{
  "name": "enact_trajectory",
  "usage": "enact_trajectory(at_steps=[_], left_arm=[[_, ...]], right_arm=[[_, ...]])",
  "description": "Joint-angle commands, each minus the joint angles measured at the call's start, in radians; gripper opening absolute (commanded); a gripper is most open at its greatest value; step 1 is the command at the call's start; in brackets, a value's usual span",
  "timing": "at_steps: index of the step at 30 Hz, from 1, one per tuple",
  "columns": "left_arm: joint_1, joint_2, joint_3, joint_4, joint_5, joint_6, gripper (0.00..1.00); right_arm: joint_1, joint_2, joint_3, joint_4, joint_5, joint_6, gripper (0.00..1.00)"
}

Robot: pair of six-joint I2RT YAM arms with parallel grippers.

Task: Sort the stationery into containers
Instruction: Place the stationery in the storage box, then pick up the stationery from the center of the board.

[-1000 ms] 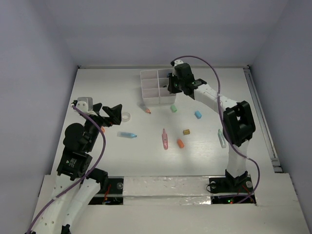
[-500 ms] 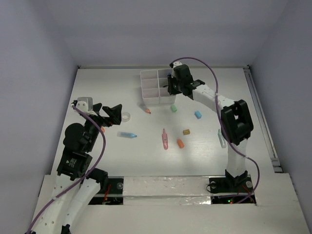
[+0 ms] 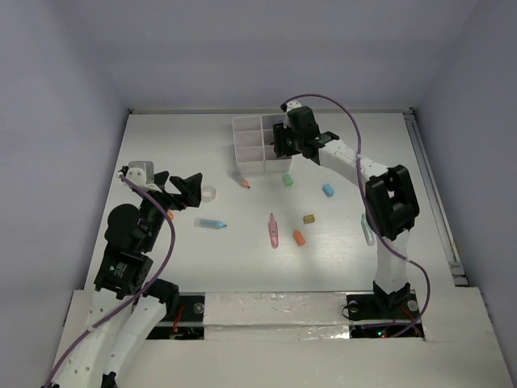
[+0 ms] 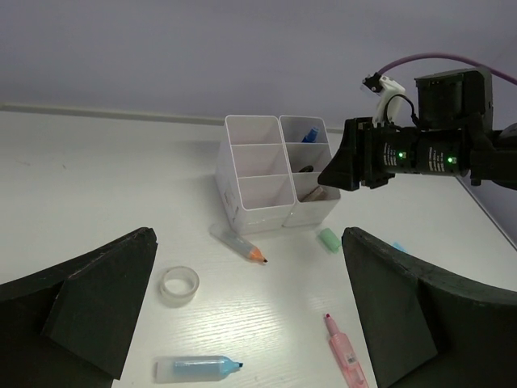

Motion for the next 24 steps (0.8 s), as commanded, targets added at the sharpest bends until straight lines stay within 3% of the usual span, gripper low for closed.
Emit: enact_trajectory(at_steps=[1, 4, 5, 9, 12, 13, 17, 23, 24], left_arm=[[-0.004, 0.002, 0.007, 0.032, -0.007, 0.011, 0.99], [-0.004, 0.001, 0.007, 0.031, -0.005, 0.012, 0.99], [-0.004, -0.001, 0.007, 0.031, -0.005, 0.012, 0.99], [-0.004, -0.008, 0.007, 0.032, -0.002, 0.011, 0.99], [-0.004, -0.008, 0.007, 0.032, 0.004, 0.011, 0.99], [-0.004, -0.007, 0.007, 0.035, 0.010, 0.009, 0.99], [-0.004, -0.005, 0.007, 0.038, 0.019, 0.011, 0.99], [-0.004, -0.010, 0.005, 0.038, 0.018, 0.009, 0.99], [-0.004, -0.010, 0.005, 0.035, 0.018, 0.007, 0.99]], right_arm=[[-0.005, -0.054, 0.006, 0.029, 0.007, -0.008, 0.56], [-0.005, -0.159, -0.074, 0.023, -0.005, 0.010, 0.55], [-0.005, -0.189, -0.150, 0.020, -0.036, 0.033, 0.49], [-0.005, -0.350, -0.378, -0.038, -0.039, 0.087, 0.45], [-0.005, -0.418, -0.523, -0.107, -0.002, 0.116, 0.56], [-0.005, -0.444, -0.548, -0.123, -0.005, 0.125, 0.67], [0.024, -0.455, -0.618, -0.169, -0.009, 0.176, 0.79], [0.034, -0.421, -0.649, -0.160, 0.016, 0.208, 0.79], [0.046, -0.414, -0.642, -0.166, 0.015, 0.208, 0.74]])
